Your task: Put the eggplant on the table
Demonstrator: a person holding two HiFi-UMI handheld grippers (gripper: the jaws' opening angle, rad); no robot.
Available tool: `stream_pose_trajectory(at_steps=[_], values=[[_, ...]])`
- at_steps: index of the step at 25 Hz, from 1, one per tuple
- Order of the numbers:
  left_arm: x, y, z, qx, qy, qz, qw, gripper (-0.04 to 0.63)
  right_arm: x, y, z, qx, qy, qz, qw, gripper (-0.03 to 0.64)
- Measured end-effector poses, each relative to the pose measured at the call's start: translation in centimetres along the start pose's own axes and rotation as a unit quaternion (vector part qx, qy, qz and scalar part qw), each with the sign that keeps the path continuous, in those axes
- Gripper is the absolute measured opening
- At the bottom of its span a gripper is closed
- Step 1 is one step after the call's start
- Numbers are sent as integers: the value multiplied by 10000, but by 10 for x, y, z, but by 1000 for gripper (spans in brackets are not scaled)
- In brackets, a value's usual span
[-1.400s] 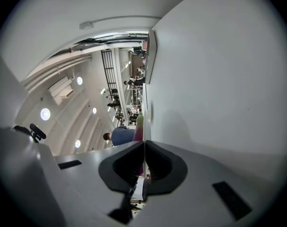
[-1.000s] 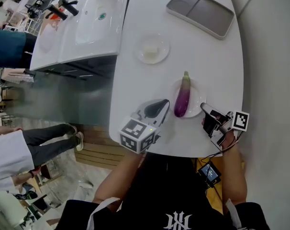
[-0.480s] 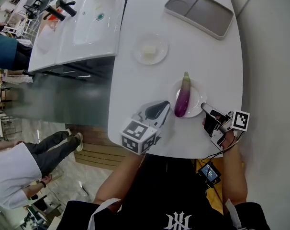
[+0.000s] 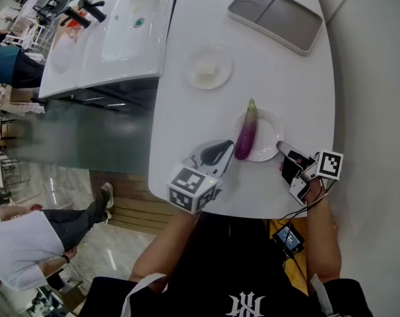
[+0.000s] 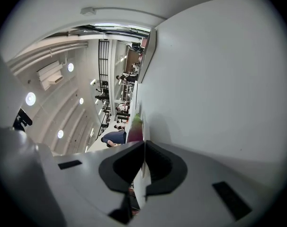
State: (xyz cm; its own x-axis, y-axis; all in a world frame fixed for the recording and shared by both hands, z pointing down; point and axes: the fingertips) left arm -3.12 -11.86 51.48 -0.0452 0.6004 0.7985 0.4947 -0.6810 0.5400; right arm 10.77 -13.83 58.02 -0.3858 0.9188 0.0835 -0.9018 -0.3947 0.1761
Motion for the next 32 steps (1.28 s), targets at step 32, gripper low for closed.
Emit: stream_pose_trajectory(at_steps=[32], values=[[30,31,-3,65,352,-543,9979,12,-9,-3,4,2732,-3463,-842,8935,74]])
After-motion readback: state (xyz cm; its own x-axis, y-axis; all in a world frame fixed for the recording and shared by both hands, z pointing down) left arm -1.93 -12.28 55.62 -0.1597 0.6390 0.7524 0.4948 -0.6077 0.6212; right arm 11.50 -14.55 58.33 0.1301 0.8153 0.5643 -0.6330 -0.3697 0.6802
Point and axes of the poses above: the fingertips, and each gripper's own axes: y forward along the fingers, z to its right, x out of its underside, and after that the axes turned 8 degrees about -x, right-handed
